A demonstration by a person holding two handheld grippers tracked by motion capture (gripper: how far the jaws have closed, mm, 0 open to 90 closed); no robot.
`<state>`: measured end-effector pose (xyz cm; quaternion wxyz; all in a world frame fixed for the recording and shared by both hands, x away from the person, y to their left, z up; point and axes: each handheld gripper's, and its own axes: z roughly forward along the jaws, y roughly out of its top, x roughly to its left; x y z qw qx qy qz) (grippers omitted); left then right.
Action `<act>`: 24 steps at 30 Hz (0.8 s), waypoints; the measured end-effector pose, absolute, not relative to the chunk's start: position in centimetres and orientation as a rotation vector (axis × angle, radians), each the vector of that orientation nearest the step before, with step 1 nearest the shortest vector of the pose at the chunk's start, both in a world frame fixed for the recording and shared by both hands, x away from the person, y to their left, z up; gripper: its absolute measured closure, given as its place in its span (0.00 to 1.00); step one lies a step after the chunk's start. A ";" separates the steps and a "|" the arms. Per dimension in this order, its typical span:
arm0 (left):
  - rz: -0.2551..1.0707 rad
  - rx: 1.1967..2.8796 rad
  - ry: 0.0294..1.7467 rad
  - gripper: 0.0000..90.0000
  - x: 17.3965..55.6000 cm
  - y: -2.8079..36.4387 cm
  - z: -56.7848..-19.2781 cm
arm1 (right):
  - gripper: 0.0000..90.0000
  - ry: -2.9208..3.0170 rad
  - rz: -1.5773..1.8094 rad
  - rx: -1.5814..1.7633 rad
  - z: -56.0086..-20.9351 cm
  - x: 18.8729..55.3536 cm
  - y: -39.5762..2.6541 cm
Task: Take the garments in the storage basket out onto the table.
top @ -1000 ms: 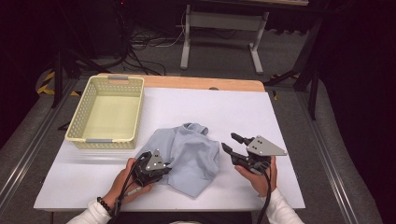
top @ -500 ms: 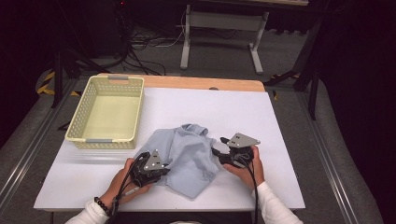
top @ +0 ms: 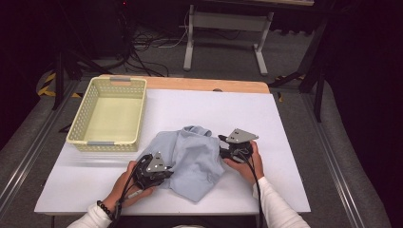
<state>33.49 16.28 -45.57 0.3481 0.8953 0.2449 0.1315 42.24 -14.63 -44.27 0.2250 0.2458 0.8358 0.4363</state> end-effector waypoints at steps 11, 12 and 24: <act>0.366 2.288 0.638 0.88 33.4 15.8 -45.2 | 0.99 2.138 1.209 0.598 -42.2 41.8 -15.4; 0.369 2.272 0.639 0.87 33.4 15.7 -45.0 | 0.99 2.118 1.206 0.593 -41.9 41.7 -15.7; 0.423 2.112 0.609 0.85 33.8 13.5 -42.6 | 0.99 1.907 1.186 0.618 -38.6 40.2 -19.2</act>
